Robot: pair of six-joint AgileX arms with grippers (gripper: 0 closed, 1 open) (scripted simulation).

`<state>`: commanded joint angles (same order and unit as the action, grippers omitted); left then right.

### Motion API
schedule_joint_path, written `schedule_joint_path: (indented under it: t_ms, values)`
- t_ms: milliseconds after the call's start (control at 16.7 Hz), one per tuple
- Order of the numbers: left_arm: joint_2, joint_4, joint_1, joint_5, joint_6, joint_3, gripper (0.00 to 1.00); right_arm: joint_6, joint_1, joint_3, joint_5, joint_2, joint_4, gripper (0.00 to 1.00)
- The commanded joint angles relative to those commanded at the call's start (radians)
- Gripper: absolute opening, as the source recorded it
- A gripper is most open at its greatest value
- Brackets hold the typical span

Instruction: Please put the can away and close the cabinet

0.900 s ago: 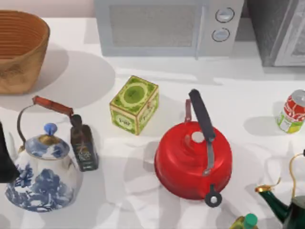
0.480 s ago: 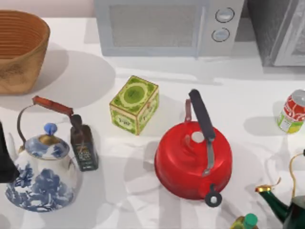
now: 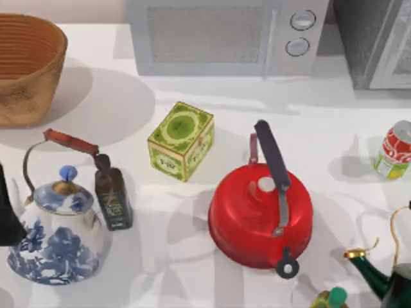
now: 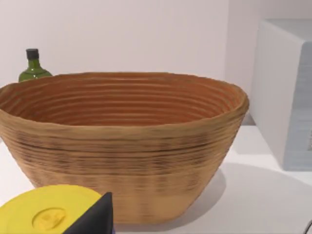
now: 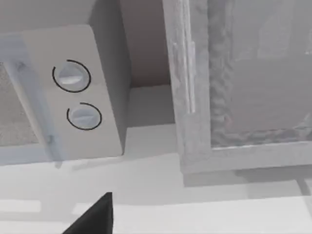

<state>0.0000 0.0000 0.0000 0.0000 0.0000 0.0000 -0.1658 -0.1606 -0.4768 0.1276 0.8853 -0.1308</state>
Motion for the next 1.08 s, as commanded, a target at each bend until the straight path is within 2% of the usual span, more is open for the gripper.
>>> schedule_joint_path:
  t_ms: [240, 420, 1080]
  values:
    - [0.000, 0.000, 0.000, 0.000, 0.000, 0.000, 1.00, 0.002, -0.009, -0.086, 0.008, 0.358, 0.010, 1.00]
    - [0.000, 0.000, 0.000, 0.000, 0.000, 0.000, 1.00, 0.019, -0.003, -0.114, 0.003, 0.525, 0.033, 1.00]
    - [0.000, 0.000, 0.000, 0.000, 0.000, 0.000, 1.00, 0.038, 0.005, -0.142, -0.007, 0.627, 0.038, 1.00]
